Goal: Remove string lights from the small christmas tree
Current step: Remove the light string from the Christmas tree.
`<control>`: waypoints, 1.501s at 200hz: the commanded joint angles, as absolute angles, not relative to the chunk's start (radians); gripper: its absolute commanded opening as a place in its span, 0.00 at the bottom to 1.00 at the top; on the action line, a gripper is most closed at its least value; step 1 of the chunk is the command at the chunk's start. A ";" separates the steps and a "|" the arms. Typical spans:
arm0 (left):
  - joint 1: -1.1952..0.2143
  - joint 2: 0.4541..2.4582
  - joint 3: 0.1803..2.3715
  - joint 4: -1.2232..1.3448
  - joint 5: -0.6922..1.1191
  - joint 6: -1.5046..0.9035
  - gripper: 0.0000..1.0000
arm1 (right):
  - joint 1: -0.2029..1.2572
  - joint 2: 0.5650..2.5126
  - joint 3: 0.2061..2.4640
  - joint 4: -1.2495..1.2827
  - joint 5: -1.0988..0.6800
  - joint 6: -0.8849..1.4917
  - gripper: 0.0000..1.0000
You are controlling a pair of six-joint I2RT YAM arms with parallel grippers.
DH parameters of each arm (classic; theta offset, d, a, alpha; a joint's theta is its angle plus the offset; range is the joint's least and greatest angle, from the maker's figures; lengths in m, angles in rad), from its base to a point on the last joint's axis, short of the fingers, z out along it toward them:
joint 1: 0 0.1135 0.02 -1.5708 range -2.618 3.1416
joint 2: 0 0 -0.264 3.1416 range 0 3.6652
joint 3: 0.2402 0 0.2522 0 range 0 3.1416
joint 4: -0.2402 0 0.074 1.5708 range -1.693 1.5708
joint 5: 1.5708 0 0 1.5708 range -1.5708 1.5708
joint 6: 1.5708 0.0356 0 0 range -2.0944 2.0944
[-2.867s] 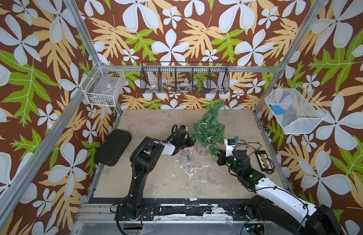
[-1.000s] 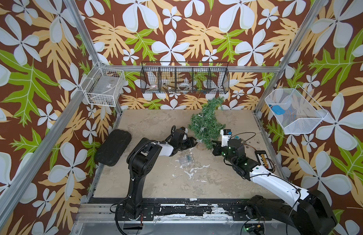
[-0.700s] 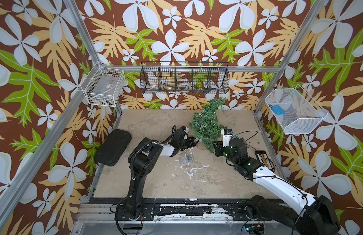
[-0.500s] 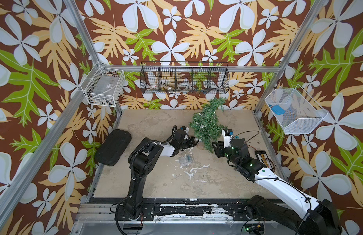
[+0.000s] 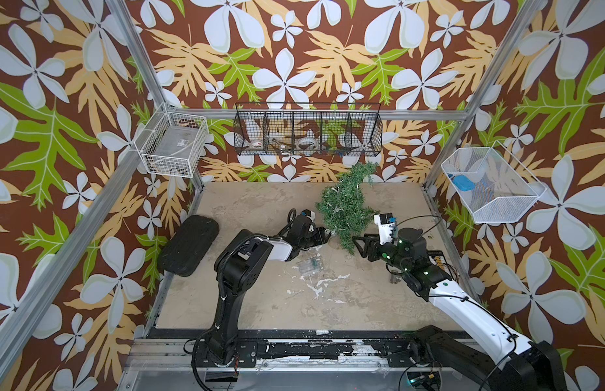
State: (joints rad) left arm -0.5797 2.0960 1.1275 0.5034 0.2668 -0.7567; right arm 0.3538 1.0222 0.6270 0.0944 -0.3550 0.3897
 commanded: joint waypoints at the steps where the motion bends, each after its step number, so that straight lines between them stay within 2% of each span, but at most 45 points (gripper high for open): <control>1: -0.580 2.107 1.117 0.355 0.202 -0.754 0.53 | 0.354 1.033 0.624 0.142 -0.407 0.394 0.58; 31: -0.580 2.106 1.114 0.354 0.201 -0.756 0.53 | 0.354 1.075 0.627 0.179 -0.413 0.413 0.49; 68: -0.580 2.107 1.116 0.353 0.198 -0.762 0.52 | 0.356 1.120 0.631 0.157 -0.373 0.402 0.47; 80: -0.580 2.106 1.117 0.352 0.198 -0.762 0.52 | 0.357 1.119 0.617 0.157 -0.351 0.403 0.40; 106: -0.580 2.109 1.117 0.349 0.197 -0.762 0.51 | 0.357 1.101 0.605 0.151 -0.347 0.414 0.16; 136: -0.580 2.112 1.118 0.344 0.191 -0.764 0.51 | 0.357 1.044 0.619 0.103 -0.358 0.416 0.11; 157: -0.580 2.121 1.128 0.335 0.193 -0.764 0.49 | 0.357 1.009 0.640 0.063 -0.388 0.420 0.00; 215: -0.580 2.123 1.127 0.323 0.177 -0.767 0.48 | 0.357 0.937 0.727 -0.077 -0.401 0.452 0.00; 267: -0.595 2.145 1.151 0.299 0.152 -0.754 0.47 | 0.360 0.906 0.932 -0.140 -0.525 0.480 0.00; 280: -0.601 2.160 1.162 0.286 0.147 -0.748 0.47 | 0.390 0.902 0.978 -0.126 -0.566 0.466 0.00; 300: -0.606 2.172 1.162 0.281 0.136 -0.744 0.46 | 0.477 0.904 1.071 -0.149 -0.509 0.392 0.00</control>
